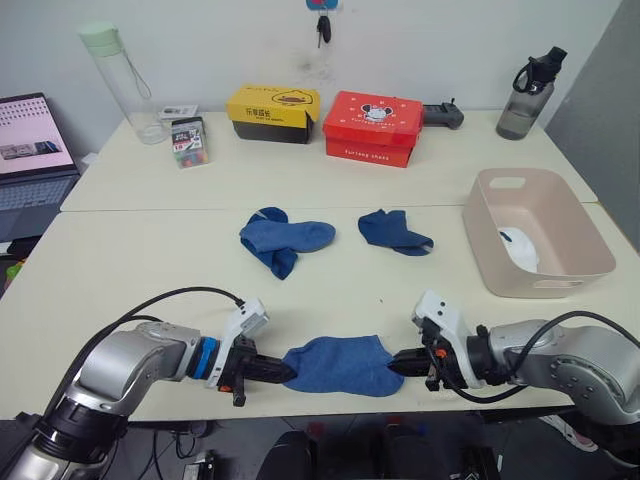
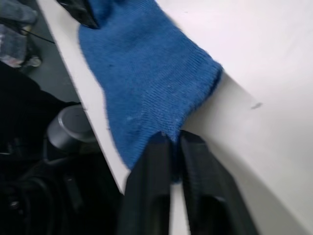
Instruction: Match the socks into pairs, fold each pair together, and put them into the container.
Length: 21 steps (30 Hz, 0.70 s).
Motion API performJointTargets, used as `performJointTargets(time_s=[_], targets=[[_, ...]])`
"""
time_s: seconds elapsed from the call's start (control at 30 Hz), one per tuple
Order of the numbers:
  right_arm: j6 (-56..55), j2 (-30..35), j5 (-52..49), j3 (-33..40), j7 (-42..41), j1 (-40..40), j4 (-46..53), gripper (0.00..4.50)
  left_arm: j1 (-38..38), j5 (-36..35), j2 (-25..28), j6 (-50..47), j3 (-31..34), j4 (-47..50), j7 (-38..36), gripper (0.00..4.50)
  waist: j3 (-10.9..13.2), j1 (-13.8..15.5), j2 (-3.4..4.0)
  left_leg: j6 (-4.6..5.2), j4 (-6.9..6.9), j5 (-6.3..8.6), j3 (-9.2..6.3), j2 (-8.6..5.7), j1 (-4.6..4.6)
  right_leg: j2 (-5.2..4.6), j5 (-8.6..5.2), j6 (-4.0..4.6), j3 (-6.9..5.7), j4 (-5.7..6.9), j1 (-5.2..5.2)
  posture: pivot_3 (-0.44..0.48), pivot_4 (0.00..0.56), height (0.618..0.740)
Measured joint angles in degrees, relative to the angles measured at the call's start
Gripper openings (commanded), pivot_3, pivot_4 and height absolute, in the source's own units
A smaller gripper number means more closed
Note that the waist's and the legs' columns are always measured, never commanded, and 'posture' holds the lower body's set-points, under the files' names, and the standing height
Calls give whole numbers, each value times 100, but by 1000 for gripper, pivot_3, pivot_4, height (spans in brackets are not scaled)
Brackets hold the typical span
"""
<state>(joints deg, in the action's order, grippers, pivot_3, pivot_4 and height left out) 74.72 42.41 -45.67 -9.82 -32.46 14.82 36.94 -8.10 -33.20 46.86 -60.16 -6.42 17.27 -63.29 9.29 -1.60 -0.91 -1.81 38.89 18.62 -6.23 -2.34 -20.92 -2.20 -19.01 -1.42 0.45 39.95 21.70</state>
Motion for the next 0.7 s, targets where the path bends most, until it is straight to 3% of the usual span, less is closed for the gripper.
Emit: performJointTargets(time_s=[0.1, 0.3, 0.43, 0.5, 0.7], targets=[[-187, -22, 116, 41, 43, -62, 52, 2541, 180, -46, -281, 315, 203, 51, 223, 1519, -7, 30, 12, 1, 1, 0, -2, -1, 4, -3, 0, 0, -3, -1, -7, 0, 150, 740], [-311, -128, 21, 478, 134, -174, 337, 4500, 337, -92, -316, 757, 958, 19, 583, 3284, -7, 15, 12, -6, -2, -3, -5, 1, 3, -1, 0, 0, -7, -1, -4, 0, 150, 740], [-524, -425, 39, 606, 277, 396, 374, 4500, 291, -313, -316, 1021, 1533, 40, 642, 4484, -7, -15, 13, -11, -4, -6, -1, 1, 4, -1, 0, 0, -5, -1, -1, 0, 150, 740], [-821, -525, 406, 402, 411, 772, 274, 4500, 253, -369, -316, 1120, 1656, 45, 639, 4484, -7, -13, 13, -13, -5, -7, -2, 1, 4, 0, 0, 0, -5, -1, 0, 0, 150, 740], [-2781, -925, 2712, -1566, 530, 1993, -1254, 4500, 109, -397, -408, 1959, 1950, -4, 535, 4484, -6, -23, 12, -20, -8, -11, 8, 1, 0, -1, 0, 0, -2, -3, 9, 0, 150, 740]])
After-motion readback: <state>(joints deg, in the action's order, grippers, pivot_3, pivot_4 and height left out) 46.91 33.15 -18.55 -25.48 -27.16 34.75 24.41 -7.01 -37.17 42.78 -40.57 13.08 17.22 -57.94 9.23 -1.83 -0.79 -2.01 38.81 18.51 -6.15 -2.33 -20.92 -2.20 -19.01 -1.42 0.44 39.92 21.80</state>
